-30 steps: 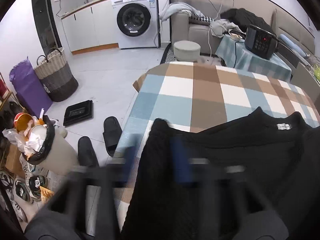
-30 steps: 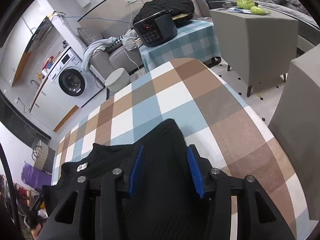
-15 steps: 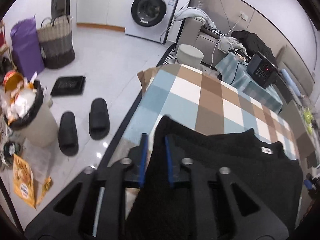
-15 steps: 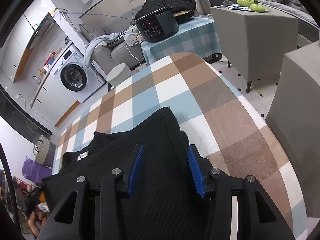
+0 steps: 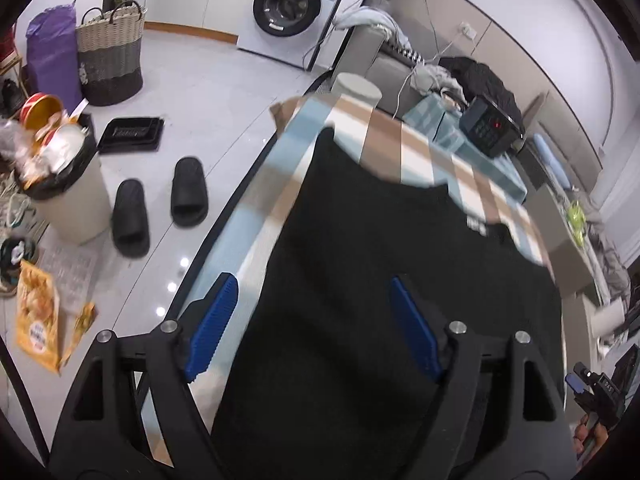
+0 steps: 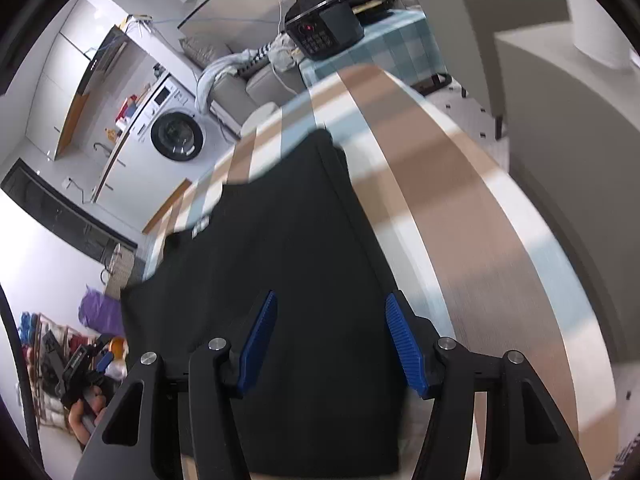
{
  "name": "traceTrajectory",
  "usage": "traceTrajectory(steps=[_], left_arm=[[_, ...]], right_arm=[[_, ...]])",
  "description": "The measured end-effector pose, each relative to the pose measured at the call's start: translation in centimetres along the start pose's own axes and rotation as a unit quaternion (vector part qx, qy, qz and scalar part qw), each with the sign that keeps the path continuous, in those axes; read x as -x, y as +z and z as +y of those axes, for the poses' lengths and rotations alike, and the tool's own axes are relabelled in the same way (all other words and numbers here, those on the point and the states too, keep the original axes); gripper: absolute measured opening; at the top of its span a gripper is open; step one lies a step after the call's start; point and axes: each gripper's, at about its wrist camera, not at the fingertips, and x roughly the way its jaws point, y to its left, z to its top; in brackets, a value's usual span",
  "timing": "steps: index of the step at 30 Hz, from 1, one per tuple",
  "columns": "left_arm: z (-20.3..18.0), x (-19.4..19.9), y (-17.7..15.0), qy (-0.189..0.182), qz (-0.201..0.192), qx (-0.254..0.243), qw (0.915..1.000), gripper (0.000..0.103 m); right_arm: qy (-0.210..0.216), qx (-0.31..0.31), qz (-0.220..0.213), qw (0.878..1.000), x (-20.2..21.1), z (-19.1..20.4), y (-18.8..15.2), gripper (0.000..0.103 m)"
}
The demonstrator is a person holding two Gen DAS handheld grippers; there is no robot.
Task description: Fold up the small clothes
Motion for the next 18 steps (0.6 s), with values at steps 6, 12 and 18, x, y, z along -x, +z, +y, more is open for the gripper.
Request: traceTrajectory(steps=[6, 12, 18], left_arm=[[0.6, 2.8, -6.0, 0.020, 0.005, -0.010, 0.9997, 0.079], [0.4, 3.9, -9.8, 0.017, 0.017, -0.020, 0.9995, 0.079], [1.0, 5.8, -11.8, 0.030, 0.006, -0.009, 0.9995, 0.079]], right_arm=[[0.001, -0.013, 0.012, 1.000, 0.8, -1.8, -3.9, 0.058], [0.023, 0.022, -0.004, 0.999, 0.7, -0.5, -4.7, 0.020], [-0.034, 0.059, -0.022, 0.997, 2.9, 0.7, -6.1, 0.006]])
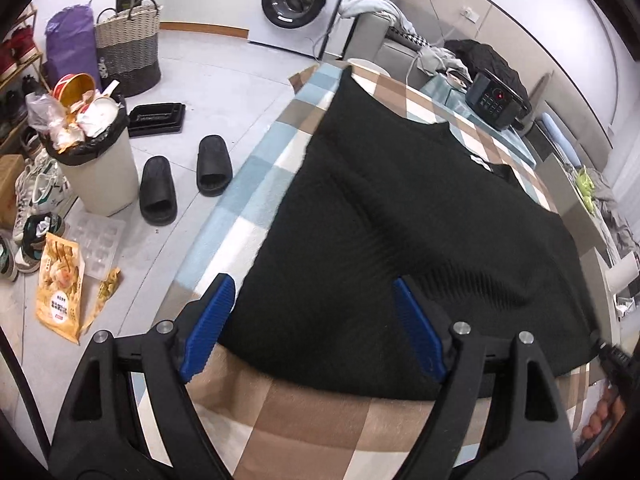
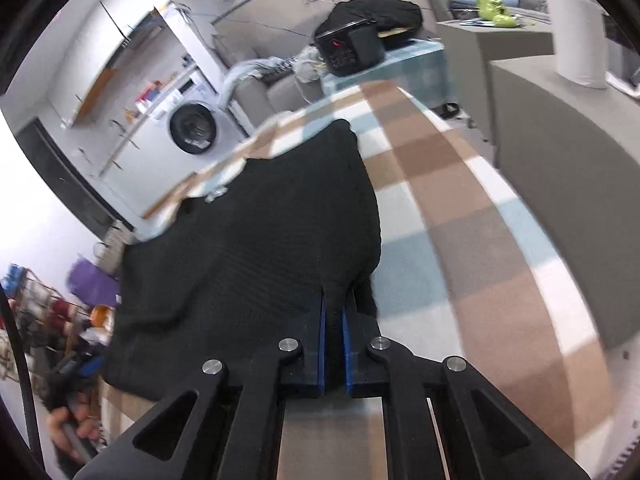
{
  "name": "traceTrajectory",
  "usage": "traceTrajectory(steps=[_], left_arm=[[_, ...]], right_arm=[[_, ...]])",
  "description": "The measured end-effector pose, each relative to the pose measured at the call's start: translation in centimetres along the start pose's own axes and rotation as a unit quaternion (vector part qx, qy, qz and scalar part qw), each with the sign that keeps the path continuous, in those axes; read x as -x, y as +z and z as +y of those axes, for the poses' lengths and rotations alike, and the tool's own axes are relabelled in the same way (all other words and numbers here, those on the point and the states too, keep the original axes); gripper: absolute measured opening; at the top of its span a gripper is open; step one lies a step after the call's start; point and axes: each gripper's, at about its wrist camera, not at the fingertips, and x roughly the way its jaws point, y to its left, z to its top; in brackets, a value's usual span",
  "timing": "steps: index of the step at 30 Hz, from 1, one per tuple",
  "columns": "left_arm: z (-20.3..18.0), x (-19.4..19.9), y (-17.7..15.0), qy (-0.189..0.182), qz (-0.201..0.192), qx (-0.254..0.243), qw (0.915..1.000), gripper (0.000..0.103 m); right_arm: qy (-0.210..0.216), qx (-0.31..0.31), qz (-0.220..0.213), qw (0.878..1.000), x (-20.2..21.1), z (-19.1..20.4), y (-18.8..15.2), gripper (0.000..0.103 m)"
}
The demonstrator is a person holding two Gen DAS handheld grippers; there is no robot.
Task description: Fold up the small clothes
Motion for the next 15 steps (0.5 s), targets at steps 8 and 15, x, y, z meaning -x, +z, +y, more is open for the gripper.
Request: traceTrajectory(steps=[8, 15], left_arm=[[0.7, 0.9, -1.3, 0.005, 0.004, 0.007, 1.0000, 0.079], [2.3, 1.6, -2.4, -0.003, -0.015, 0.042, 0.9990, 0.045]], right_arm=[[-0.013, -0.023, -0.019, 0.999, 0.8, -0.8, 0.0, 0.038], [0.006, -0.011, -0.052, 0.999, 2.3, 0.4, 0.4, 0.044]])
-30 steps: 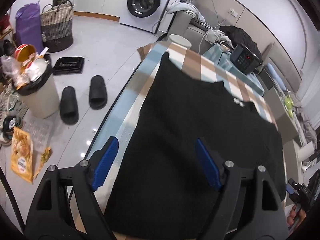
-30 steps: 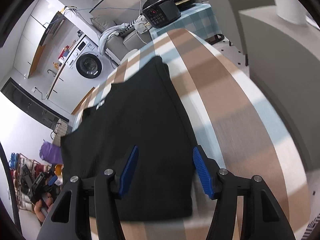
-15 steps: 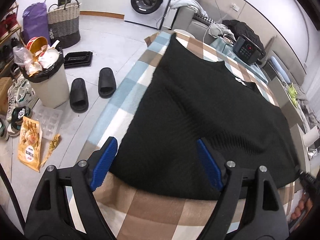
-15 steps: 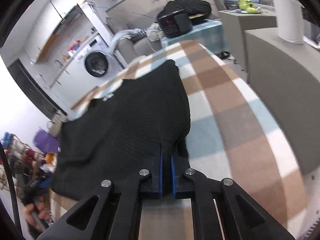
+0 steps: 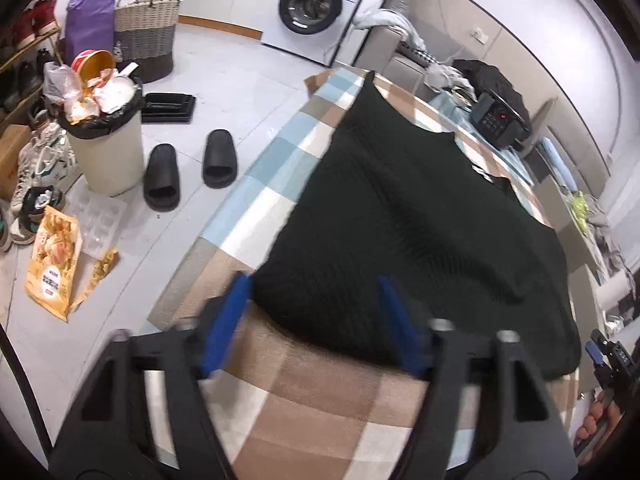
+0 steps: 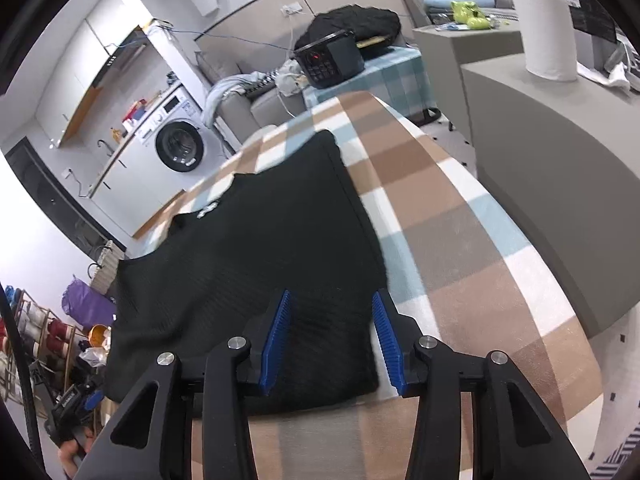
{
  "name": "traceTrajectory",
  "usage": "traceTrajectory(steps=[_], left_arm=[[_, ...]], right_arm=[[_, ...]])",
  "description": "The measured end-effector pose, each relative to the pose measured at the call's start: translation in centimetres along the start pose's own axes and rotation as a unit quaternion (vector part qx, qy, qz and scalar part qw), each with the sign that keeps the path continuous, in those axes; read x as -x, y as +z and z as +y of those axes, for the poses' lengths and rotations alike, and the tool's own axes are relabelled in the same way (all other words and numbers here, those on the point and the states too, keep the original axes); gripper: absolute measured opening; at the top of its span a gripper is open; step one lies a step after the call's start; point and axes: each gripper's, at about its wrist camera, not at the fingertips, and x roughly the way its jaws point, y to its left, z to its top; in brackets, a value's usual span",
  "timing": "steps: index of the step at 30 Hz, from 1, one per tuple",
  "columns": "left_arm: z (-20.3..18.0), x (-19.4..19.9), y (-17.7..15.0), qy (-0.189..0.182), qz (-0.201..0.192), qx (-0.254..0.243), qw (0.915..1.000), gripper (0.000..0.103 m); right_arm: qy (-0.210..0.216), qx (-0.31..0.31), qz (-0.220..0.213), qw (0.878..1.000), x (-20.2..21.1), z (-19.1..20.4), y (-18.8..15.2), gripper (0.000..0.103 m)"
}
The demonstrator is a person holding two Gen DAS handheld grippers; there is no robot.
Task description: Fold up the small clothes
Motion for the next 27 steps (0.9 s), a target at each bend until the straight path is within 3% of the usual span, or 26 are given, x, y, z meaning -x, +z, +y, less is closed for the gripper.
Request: traceTrajectory(steps=[1, 2, 4, 8, 11, 14, 15, 16, 20, 26, 27], left_arm=[[0.2, -0.2, 0.0, 0.002, -0.001, 0.002, 1.0000, 0.025], [0.5, -0.3, 0.0, 0.007, -0.002, 0.003, 1.0000, 0.018], [1.0, -0.1, -0.2, 0.004, -0.004, 0.010, 0.9999, 0.012], [2.1, 0.8, -0.6, 0.008, -0.005, 0.023, 0.9997, 0.012], [3.0, 1.4, -1.2, -0.013, 0.018, 0.056, 0.9982, 0.019], [3.5, 2.2, -2.3, -0.063, 0.026, 0.093, 0.9933, 0.044], [3.4, 2.4, -2.7, -0.079, 0.025, 0.100, 0.9915, 0.057], [3.2, 2.5, -3.0, -0.089, 0.024, 0.102, 0.9905, 0.063], [2.2, 1.2, -3.3, -0.106, 0.018, 0.108, 0.9883, 0.063], [-1.5, -1.3, -1.4, -0.055, -0.013, 0.072, 0.9958, 0.062], [-1.9, -2.0, -1.1, -0.046, -0.013, 0.071, 0.9963, 0.052]], right_arm=[[-0.004, 0.004, 0.002, 1.000, -0.3, 0.3, 0.0, 0.044], [-0.005, 0.006, 0.006, 1.000, -0.6, 0.4, 0.0, 0.044], [0.001, 0.004, 0.015, 1.000, -1.1, 0.6, -0.1, 0.044], [0.000, 0.004, 0.014, 1.000, -1.1, 0.7, -0.3, 0.044], [0.008, 0.003, 0.011, 1.000, -1.0, 1.1, -0.2, 0.044], [0.019, 0.012, 0.012, 1.000, -1.0, 2.1, -0.2, 0.044], [0.023, 0.015, 0.014, 1.000, -1.1, 2.4, -0.2, 0.044], [0.029, 0.020, 0.015, 0.999, -1.3, 2.9, -0.2, 0.044], [0.050, 0.041, 0.021, 0.998, -2.0, 4.8, -0.5, 0.045], [0.065, 0.064, 0.029, 0.995, -3.0, 7.2, -1.3, 0.045], [0.067, 0.067, 0.032, 0.995, -3.1, 7.5, -1.5, 0.046]])
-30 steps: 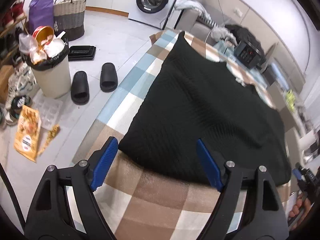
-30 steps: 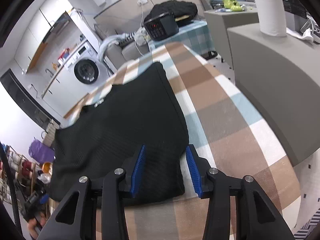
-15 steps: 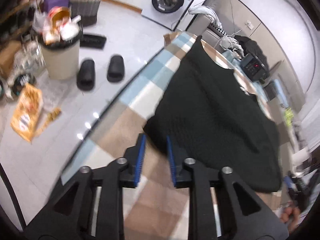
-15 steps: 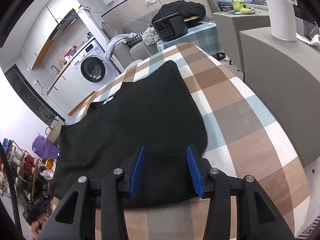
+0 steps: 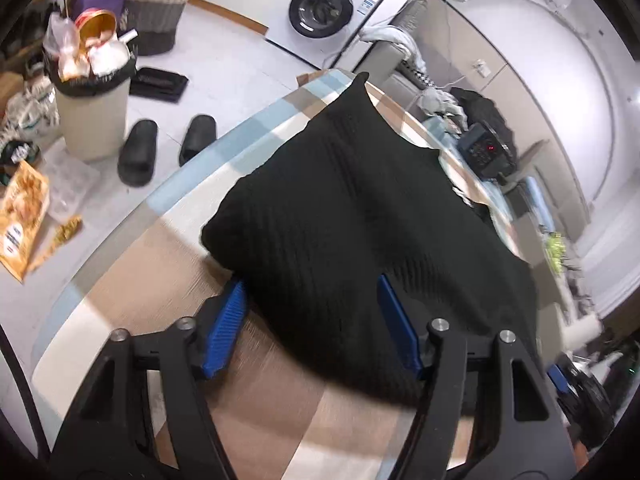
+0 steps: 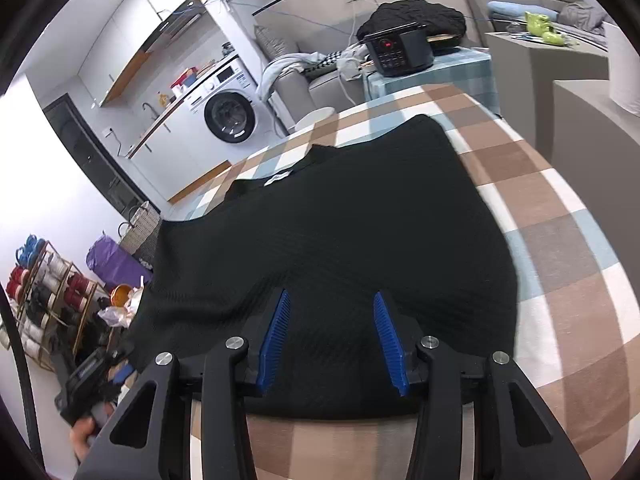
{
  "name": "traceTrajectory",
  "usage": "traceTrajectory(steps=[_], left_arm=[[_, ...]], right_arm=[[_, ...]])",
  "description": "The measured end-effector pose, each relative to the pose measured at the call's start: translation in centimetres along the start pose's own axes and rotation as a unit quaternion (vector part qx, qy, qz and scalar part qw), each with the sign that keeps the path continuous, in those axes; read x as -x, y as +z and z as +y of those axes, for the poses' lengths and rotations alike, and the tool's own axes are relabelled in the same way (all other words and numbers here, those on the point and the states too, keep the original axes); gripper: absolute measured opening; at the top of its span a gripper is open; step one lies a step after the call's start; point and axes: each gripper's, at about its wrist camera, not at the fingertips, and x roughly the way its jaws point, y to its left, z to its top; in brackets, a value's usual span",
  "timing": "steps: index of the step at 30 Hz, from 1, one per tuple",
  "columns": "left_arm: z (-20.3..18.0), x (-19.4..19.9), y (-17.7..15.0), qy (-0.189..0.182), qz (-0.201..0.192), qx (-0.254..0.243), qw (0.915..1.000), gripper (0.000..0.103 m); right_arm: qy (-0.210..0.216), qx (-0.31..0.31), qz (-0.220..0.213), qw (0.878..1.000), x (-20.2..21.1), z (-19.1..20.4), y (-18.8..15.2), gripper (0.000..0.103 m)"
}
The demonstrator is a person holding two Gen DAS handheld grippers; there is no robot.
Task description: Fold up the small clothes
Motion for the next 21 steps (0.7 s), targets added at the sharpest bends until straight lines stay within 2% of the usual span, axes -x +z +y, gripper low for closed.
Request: traceTrajectory(steps=[1, 3, 4, 8, 11, 13, 18, 21], left_arm=[[-0.6, -0.8, 0.3, 0.010, 0.000, 0.001, 1.0000, 0.033], [-1.4, -2.3, 0.8, 0.010, 0.007, 0.009, 0.9999, 0.016], [-1.7, -2.3, 0.9, 0.009, -0.004, 0.018, 0.9998, 0.014], [-2.7, 0.5, 0.7, -0.014, -0.046, 0.012, 0.9988, 0.013], [-2.1, 0.0, 0.2, 0.000, -0.031, 0.010, 0.9995, 0.013], [-1.1, -0.7, 0.0, -0.007, -0.018, 0.033, 0.9993, 0.013], [-1.0, -0.5, -0.4, -0.009, -0.024, 0.028, 0.9993, 0.013], [-0.7, -0.2, -0.7, -0.008, -0.027, 0.023, 0.9993, 0.013]], right_arm=[[0.001, 0.004, 0.004, 1.000, -0.3, 0.3, -0.1, 0.046], [0.000, 0.012, 0.008, 1.000, -0.8, 0.9, -0.2, 0.046], [0.001, 0.016, 0.012, 1.000, -1.2, 1.3, -0.2, 0.046], [-0.008, 0.039, 0.024, 0.999, -2.4, 2.7, 0.0, 0.046], [0.000, 0.048, 0.031, 0.998, -3.5, 3.5, 0.0, 0.051], [0.001, 0.051, 0.045, 0.998, -4.6, 3.9, 0.1, 0.051], [0.015, 0.078, 0.057, 0.995, -7.2, 6.7, 0.0, 0.051], [0.020, 0.096, 0.082, 0.992, -9.6, 9.3, -0.7, 0.050]])
